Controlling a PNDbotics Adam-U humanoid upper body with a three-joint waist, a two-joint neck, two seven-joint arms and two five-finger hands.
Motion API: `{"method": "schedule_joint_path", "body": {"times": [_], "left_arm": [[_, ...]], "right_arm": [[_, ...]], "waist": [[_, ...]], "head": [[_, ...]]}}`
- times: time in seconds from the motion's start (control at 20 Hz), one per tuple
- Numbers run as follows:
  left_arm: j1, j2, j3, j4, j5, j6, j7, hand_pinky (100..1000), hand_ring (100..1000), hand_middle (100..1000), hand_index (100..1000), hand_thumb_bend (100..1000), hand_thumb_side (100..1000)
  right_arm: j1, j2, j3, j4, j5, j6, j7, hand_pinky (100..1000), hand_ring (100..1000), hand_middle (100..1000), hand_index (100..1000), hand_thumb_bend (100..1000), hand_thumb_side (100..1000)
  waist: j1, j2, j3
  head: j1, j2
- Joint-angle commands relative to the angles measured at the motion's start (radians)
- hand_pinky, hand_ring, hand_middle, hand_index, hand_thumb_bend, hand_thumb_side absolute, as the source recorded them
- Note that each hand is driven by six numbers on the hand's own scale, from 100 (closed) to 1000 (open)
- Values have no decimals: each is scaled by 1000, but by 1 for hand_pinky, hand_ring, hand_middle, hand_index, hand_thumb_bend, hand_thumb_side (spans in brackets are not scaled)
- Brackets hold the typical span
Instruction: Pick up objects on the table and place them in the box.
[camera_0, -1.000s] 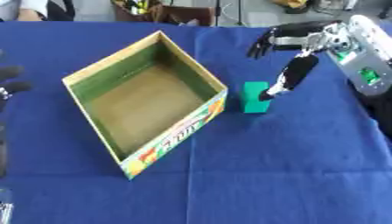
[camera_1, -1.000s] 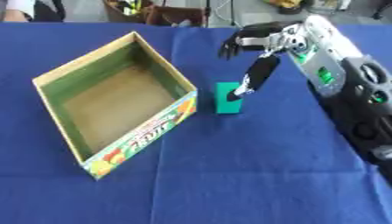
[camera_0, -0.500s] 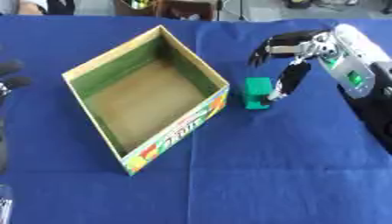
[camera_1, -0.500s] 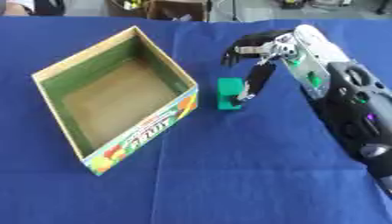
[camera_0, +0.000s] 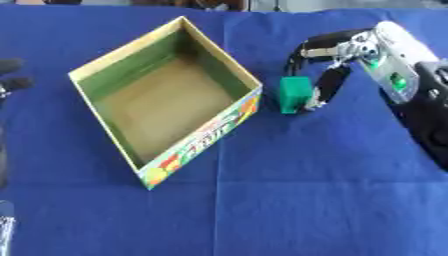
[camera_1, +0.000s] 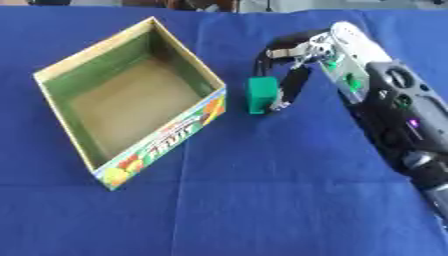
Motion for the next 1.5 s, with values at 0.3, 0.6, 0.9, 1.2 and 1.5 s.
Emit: {"method": "schedule_joint_path", "body": {"times": [0.3,0.6,0.9,1.2,1.5], "left_arm": [[-12,9,-3,-17,5,3,-6,663,711,737,832,100,1000],[-11,8,-2,-17,6,4,-6,664,712,737,831,100,1000],[-11,9,-2,-17,6,5,-7,665,712,735,829,100,1000],[-11,11,-2,-17,6,6,-7,665,712,735,828,100,1000],[-11,13,-1,-17,5,8,-7,665,712,735,829,100,1000]], "right_arm": [[-39,14,-23,75,12,3,-21,812,796,597,769,581,337],[-42,18,-30,84,-24,6,-45,792,727,501,640,460,396],[-44,11,-29,76,-55,26,-68,766,669,458,570,253,396],[-30,-22,-38,28,-115,53,-88,751,631,406,513,100,377],[-24,-58,-52,-55,-174,89,-107,741,615,370,477,100,372]], "waist": [[1,-14,5],[4,-15,4],[4,-16,2],[4,-18,-2],[2,-20,-5]], "head": [[-5,0],[-4,-1],[-1,-4],[2,-8],[6,-13]]}}
